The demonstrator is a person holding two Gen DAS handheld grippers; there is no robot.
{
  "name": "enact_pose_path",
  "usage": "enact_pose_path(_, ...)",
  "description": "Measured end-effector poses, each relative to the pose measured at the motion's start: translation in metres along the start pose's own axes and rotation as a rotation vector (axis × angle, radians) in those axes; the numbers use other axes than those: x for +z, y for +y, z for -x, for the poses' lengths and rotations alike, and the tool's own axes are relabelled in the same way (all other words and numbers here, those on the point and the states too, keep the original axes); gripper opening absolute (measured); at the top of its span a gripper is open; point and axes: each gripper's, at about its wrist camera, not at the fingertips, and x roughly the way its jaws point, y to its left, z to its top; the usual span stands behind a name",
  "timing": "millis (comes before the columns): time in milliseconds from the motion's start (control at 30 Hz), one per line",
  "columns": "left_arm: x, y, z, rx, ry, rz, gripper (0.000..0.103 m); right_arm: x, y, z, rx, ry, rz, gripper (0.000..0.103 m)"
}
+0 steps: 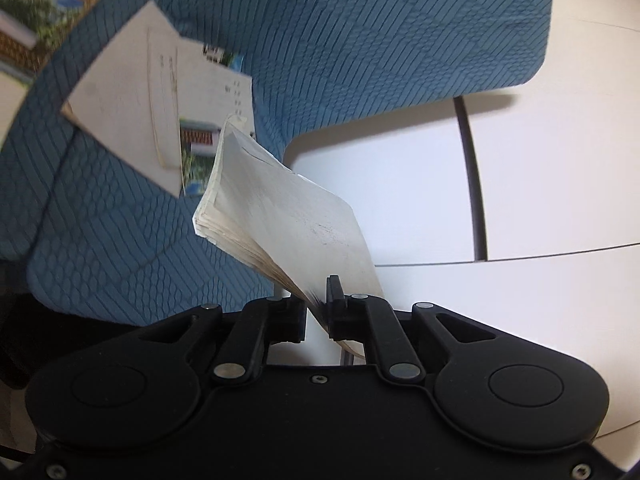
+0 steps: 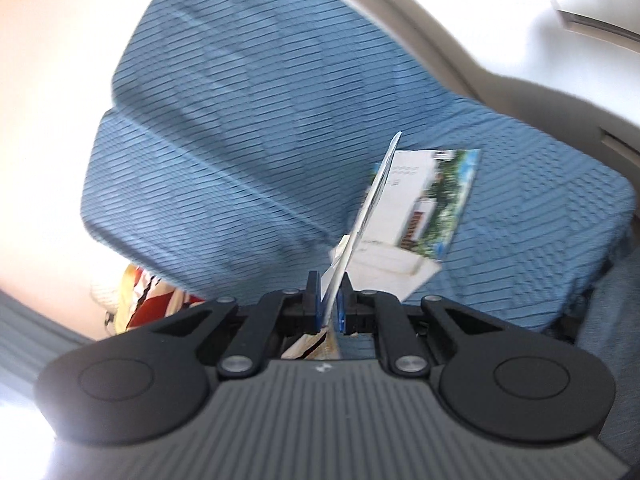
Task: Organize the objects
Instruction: 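Carry the held white envelope with both grippers over the book stack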
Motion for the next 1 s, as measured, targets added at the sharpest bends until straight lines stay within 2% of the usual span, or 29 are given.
enact_pose_path(333,0.026,-0.025,0.079,0.014,-0.104,-0.047,0.009,-0.006,0.061,-0.02,0.078,0.055,0.058,0.011)
enact_pose_path(500,0.035,-0.024,0.112,0.019,-0.16,-0.059,0.009,-0.015,0.085,-0.039,0.111,0.096,0.094,0.011)
enact_pose_path(667,0.04,-0.008,0.139,0.035,-0.221,-0.062,0.009,-0.03,0.1,-0.064,0.133,0.155,0.144,0.011)
enact_pose_path(1000,0.054,0.05,0.176,0.061,-0.283,-0.005,0.009,-0.068,0.111,-0.119,0.151,0.276,0.164,0.011)
